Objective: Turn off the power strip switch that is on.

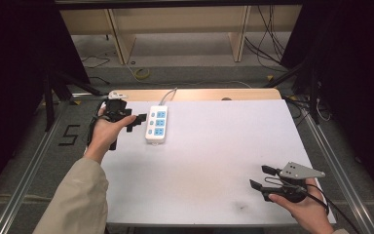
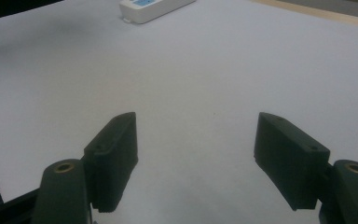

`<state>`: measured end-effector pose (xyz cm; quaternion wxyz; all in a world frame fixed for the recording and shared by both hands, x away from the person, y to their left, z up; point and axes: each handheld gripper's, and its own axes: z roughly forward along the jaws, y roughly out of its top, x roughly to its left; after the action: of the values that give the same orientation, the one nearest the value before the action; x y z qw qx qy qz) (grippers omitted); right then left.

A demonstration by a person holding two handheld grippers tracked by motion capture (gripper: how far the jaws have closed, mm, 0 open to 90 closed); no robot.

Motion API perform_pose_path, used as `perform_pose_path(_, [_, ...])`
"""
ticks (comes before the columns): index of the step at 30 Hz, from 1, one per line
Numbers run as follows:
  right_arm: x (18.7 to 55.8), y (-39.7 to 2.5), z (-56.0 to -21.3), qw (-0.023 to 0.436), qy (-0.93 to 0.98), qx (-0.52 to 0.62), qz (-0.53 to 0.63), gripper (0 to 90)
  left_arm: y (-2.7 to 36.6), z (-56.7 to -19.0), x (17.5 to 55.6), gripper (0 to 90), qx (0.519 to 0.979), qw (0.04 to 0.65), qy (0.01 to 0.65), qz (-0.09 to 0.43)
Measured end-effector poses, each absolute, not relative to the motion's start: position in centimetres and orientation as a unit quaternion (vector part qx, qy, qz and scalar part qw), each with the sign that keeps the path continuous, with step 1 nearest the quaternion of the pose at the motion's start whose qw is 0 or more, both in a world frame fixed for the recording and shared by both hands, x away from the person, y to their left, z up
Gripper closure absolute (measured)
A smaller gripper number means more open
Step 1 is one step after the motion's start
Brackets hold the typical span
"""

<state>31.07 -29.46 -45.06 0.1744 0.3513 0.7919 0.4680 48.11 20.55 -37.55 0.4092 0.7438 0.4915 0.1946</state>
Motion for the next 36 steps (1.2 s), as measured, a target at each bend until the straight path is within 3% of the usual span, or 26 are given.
perform_pose_path(10, [31.3,-29.6,-45.1,0.173,0.792,0.353,0.467,30.3,18.5,-38.3,44.0,22.4,0.761,0.444,0.427,0.204])
perform_pose_path(23, [31.3,-29.6,-45.3,0.168,0.793,0.354,0.466,30.2,16.7,-41.4,37.0,20.2,0.777,0.472,0.364,0.204])
perform_pose_path(36, [31.2,-29.5,-45.3,0.166,0.795,0.353,0.465,30.0,16.5,-43.3,32.7,19.5,0.78,0.456,0.361,0.23])
